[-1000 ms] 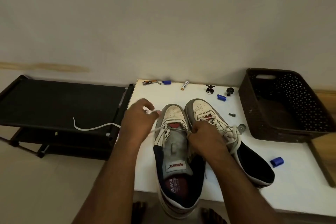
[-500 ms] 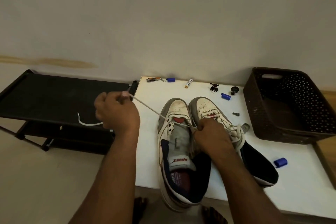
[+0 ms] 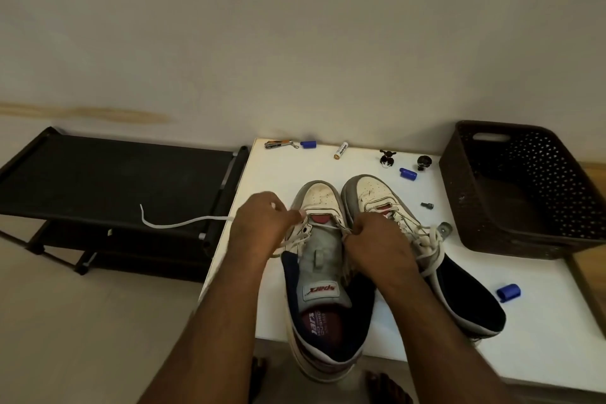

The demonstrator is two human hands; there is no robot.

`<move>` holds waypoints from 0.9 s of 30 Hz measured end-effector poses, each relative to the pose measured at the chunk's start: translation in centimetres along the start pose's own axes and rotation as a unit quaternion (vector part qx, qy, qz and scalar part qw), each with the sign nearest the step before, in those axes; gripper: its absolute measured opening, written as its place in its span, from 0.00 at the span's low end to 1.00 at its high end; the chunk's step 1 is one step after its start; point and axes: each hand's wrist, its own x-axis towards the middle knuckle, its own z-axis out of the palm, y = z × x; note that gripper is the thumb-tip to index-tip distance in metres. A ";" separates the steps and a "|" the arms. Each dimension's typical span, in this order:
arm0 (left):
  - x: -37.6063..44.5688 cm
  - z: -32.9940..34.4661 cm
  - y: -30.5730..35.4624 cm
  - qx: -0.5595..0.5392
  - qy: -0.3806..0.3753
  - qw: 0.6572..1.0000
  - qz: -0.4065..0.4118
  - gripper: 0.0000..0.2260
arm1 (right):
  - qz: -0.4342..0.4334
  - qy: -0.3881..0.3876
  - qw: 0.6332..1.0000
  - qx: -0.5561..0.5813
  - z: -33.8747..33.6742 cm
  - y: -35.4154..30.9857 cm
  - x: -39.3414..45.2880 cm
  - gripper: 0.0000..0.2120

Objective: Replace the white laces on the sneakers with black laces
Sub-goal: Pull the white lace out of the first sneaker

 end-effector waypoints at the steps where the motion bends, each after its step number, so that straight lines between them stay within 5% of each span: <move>1: 0.1 0.4 -0.2 0.059 -0.037 0.997 -0.015 0.13 | 0.000 0.001 1.000 -0.002 0.0 0.0 0.0 0.11; 4: 0.4 1.2 -0.3 0.160 -0.059 0.984 -0.042 0.11 | -0.004 0.008 1.000 -0.010 -0.1 0.2 -0.1 0.12; 7: 0.3 0.9 0.1 0.230 0.007 0.973 -0.021 0.11 | -0.005 0.010 1.000 -0.011 -0.1 0.4 0.0 0.13; 9: 0.5 0.1 -0.2 0.166 0.103 0.980 -0.030 0.07 | -0.002 0.010 1.000 -0.006 0.0 0.6 0.0 0.14; 11: 1.0 -1.3 -0.6 -0.033 0.254 0.966 -0.042 0.01 | 0.005 0.013 1.000 -0.005 0.0 0.9 0.1 0.13; 13: 1.6 -3.5 -0.9 -0.292 0.380 0.875 -0.066 0.05 | 0.006 0.018 1.000 -0.012 -0.2 1.0 0.1 0.09; 15: 1.8 -5.9 -1.4 -0.526 0.375 0.754 -0.115 0.14 | 0.000 0.022 1.000 -0.018 -0.3 0.9 0.0 0.08; 16: 2.0 -6.7 -2.1 -0.586 0.342 0.723 -0.131 0.17 | -0.004 0.020 1.000 -0.020 -0.3 0.8 0.0 0.09; 21: 1.9 -6.0 -3.4 -0.487 0.154 0.834 -0.208 0.07 | -0.008 0.006 1.000 -0.025 -0.1 -0.2 -0.2 0.03; 27: 3.0 -1.6 -4.8 -0.180 0.135 0.967 -0.117 0.04 | -0.003 -0.001 0.999 -0.035 -0.1 -0.3 -0.1 0.03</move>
